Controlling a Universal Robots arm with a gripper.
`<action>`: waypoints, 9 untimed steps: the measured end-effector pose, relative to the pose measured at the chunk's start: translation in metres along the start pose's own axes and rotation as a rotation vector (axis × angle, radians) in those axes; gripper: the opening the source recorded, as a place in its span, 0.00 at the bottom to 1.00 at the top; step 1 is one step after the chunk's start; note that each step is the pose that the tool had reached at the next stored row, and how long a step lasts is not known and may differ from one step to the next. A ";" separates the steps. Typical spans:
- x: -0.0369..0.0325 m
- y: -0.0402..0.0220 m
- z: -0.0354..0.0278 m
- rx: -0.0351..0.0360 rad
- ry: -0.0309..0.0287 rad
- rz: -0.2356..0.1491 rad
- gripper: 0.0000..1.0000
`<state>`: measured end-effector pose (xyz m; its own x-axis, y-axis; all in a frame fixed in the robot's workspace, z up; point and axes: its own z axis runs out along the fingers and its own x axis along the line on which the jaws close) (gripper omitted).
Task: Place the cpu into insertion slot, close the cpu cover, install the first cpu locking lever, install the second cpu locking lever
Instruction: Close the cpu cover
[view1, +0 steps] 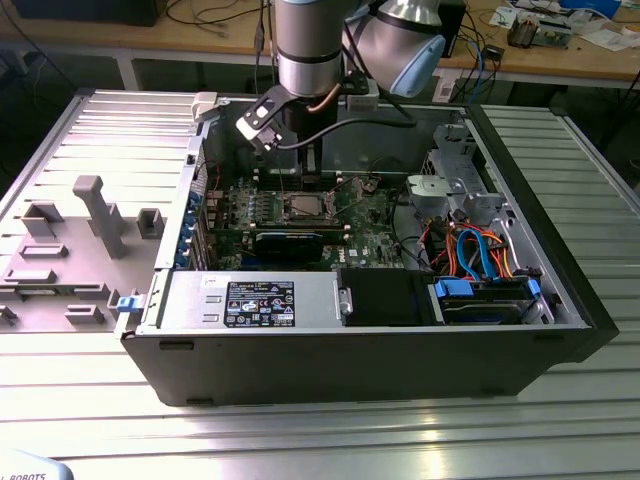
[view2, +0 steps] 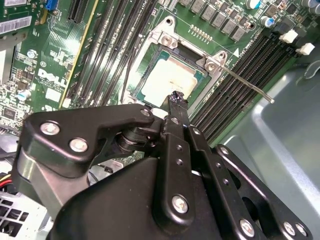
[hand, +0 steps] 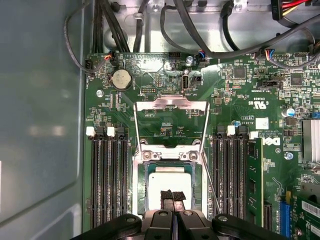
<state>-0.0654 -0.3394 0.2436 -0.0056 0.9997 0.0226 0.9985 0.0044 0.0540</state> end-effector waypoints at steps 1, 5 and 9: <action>0.0000 0.0001 -0.0012 0.0000 0.0000 0.000 0.11; 0.0002 0.0004 -0.0069 0.0000 0.0001 0.000 0.11; 0.0004 0.0009 -0.0161 0.0000 0.0000 0.000 0.11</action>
<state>-0.0655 -0.3394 0.2597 -0.0056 0.9997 0.0225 0.9985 0.0044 0.0540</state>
